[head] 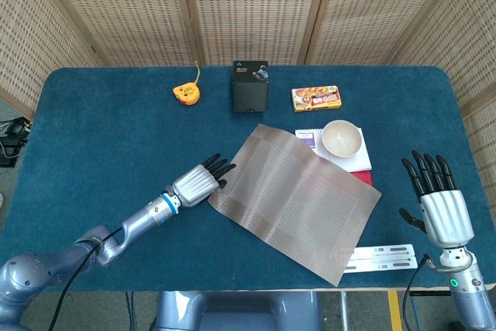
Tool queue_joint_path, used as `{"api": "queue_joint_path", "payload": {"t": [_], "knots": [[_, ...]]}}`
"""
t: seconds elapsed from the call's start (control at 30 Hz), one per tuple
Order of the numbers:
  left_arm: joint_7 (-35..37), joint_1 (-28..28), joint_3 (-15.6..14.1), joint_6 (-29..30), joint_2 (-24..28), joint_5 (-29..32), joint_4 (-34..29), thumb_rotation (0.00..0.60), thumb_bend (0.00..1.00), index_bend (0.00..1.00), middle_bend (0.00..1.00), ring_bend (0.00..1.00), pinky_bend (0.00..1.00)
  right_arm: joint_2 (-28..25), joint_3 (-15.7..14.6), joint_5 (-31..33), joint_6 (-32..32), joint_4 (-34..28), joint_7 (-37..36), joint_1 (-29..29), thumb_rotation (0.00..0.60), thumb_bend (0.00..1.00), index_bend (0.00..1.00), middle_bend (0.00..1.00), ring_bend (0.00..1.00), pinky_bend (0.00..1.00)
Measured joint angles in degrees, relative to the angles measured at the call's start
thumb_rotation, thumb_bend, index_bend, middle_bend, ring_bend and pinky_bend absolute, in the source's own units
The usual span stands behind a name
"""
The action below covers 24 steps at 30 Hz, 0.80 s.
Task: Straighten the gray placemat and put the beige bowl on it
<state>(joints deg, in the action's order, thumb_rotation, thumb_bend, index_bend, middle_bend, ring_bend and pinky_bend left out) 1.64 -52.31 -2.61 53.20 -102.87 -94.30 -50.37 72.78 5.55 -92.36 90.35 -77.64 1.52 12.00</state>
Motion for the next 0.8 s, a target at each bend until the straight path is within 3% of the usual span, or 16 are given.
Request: {"api": "queue_joint_path", "payload": {"t": [0.33,0.67,0.8], "knots": [[-0.15,0.06,-0.12,-0.31,-0.13,0.13,-0.48,0.6,0.52,0.44,0.0,0.0,0.0,-0.21,-0.02,-0.3,0.09,-0.22,0.02,-0.07,0.6,0.0,0.0,0.0,0.0,0.0],[0.96,0.03,-0.1,-0.43,-0.37,0.24,-0.54,0.6,0.56,0.7,0.0,0.0,0.0,-0.33,-0.06,-0.63,0.27,-0.43,0.05,-0.17,0.6,0.0,0.0,0.0,0.0,0.0],[1.92,0.05,-0.2,-0.34,-0.31,0.19,-0.42,0.6,0.57,0.73,0.0,0.0,0.0,-0.31,-0.15,-0.84,0.3,-0.48,0.17,-0.19,0.6,0.0,0.0,0.0,0.0,0.0]]}}
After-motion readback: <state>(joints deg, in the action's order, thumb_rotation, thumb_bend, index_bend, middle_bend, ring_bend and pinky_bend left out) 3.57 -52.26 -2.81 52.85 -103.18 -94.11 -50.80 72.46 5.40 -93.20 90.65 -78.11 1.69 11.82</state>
